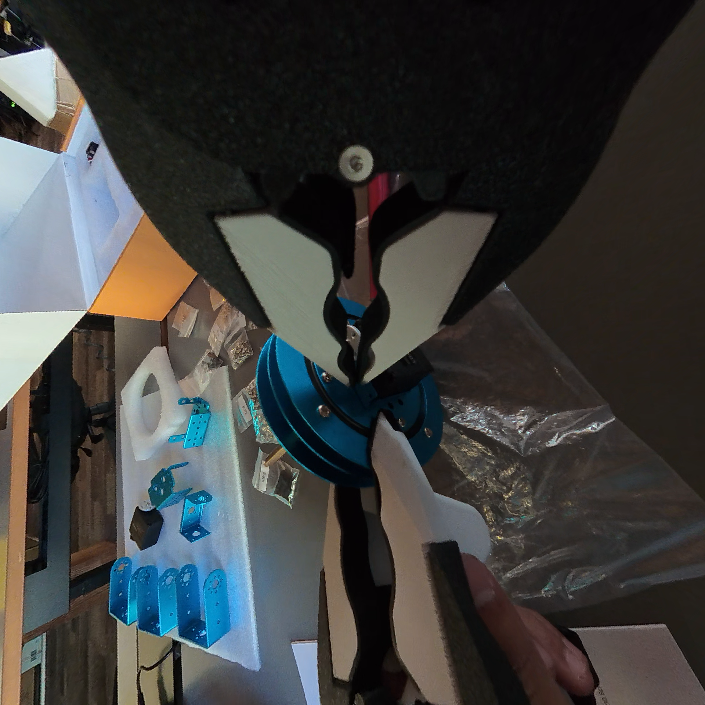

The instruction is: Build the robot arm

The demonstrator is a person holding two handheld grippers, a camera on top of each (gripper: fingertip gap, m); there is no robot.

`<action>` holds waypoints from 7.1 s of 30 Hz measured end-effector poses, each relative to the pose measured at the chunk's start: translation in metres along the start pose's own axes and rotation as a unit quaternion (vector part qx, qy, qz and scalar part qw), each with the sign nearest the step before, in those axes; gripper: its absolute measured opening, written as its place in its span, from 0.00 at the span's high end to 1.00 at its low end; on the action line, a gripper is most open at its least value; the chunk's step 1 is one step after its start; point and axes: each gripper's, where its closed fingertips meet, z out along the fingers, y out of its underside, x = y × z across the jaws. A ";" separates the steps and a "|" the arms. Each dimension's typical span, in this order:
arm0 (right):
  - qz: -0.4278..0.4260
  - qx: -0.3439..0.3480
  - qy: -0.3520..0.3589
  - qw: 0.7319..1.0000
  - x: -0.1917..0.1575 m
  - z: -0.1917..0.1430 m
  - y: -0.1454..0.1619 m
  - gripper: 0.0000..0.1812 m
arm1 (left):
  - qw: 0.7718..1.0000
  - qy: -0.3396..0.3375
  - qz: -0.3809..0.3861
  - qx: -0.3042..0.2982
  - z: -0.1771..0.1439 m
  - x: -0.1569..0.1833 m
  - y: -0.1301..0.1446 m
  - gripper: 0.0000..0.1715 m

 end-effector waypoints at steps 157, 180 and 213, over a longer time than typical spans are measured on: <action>0.640 0.103 -0.365 0.668 -0.007 -0.012 -0.003 1.00 | 0.999 -0.025 0.047 -0.008 0.001 0.006 0.000 0.81; 0.469 0.118 -0.252 0.838 -0.005 -0.018 -0.005 1.00 | 0.999 -0.022 0.040 -0.008 0.000 0.005 0.000 0.82; 0.449 0.087 0.095 0.884 -0.008 -0.003 -0.010 1.00 | 0.997 -0.057 0.051 -0.011 0.001 0.008 0.000 0.82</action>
